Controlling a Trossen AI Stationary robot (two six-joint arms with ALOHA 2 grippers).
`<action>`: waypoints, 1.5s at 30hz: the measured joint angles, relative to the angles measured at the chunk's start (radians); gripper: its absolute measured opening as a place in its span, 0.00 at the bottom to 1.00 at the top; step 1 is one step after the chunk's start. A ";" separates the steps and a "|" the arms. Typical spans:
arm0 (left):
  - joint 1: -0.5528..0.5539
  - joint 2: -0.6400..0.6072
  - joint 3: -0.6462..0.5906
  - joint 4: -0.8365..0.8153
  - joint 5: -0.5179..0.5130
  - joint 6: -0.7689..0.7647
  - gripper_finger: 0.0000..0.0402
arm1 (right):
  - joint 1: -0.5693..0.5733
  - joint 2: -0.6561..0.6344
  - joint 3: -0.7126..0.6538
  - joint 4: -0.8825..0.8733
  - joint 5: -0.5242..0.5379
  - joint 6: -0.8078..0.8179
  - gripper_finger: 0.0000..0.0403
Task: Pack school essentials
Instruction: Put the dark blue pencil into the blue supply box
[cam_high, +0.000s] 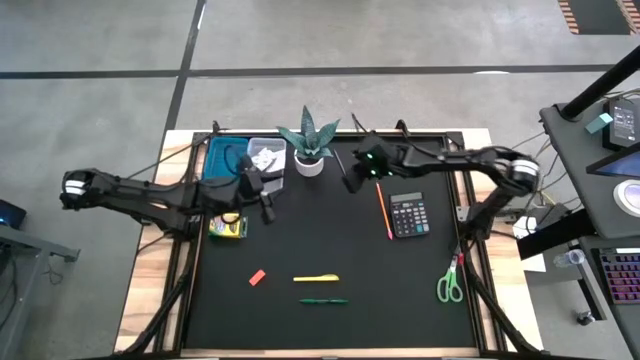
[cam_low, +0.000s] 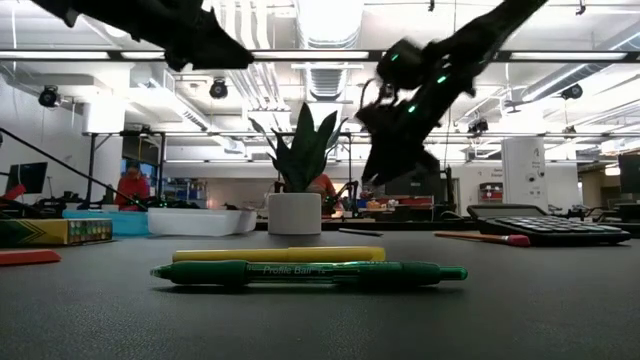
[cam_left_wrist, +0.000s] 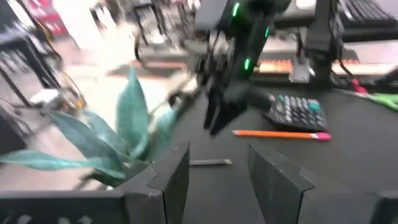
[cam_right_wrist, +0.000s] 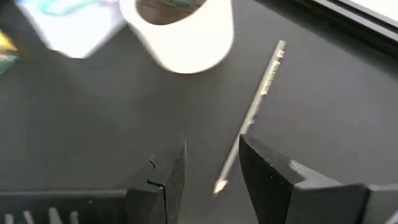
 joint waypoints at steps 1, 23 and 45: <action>0.000 -0.007 -0.010 0.037 -0.010 0.022 0.36 | -0.010 0.037 0.035 -0.023 0.001 -0.015 0.33; 0.000 -0.055 -0.052 0.130 -0.024 0.090 0.36 | -0.004 0.353 0.217 -0.117 0.148 -0.040 0.32; -0.001 0.022 -0.056 0.181 -0.001 0.012 0.36 | 0.041 0.180 0.201 -0.407 0.127 -0.156 0.03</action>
